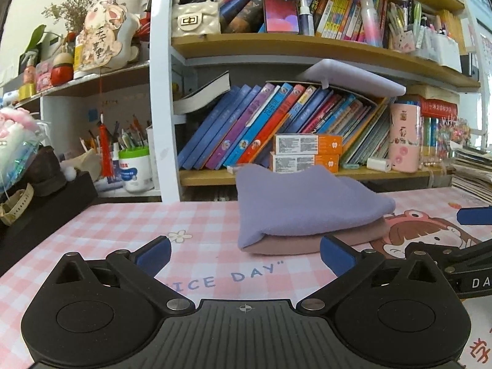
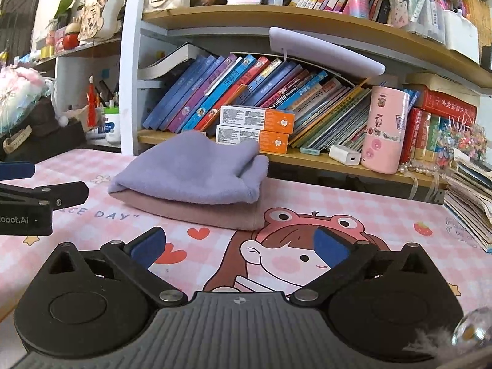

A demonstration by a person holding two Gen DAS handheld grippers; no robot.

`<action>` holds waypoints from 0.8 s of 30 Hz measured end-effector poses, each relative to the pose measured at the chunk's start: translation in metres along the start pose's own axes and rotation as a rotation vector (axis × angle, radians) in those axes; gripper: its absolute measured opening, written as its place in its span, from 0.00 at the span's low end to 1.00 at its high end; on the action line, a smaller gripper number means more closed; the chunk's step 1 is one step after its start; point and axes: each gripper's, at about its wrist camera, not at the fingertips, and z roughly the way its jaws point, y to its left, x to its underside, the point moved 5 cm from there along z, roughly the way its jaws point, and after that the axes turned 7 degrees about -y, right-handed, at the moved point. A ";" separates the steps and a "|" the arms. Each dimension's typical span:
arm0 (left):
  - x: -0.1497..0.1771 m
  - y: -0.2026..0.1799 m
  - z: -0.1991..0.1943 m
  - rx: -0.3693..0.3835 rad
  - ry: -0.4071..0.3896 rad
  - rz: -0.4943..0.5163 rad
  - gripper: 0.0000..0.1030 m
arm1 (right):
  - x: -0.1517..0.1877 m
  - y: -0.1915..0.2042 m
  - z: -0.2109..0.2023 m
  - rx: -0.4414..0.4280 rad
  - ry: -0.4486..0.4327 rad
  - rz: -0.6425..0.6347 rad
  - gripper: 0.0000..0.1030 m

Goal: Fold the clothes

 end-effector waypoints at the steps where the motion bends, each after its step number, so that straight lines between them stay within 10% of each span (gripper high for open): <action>1: 0.000 0.001 0.000 0.000 0.003 -0.004 1.00 | 0.000 0.000 0.000 0.001 0.001 0.001 1.00; 24: 0.003 0.003 0.004 -0.021 0.055 -0.001 1.00 | 0.002 -0.004 0.004 0.011 0.024 0.025 1.00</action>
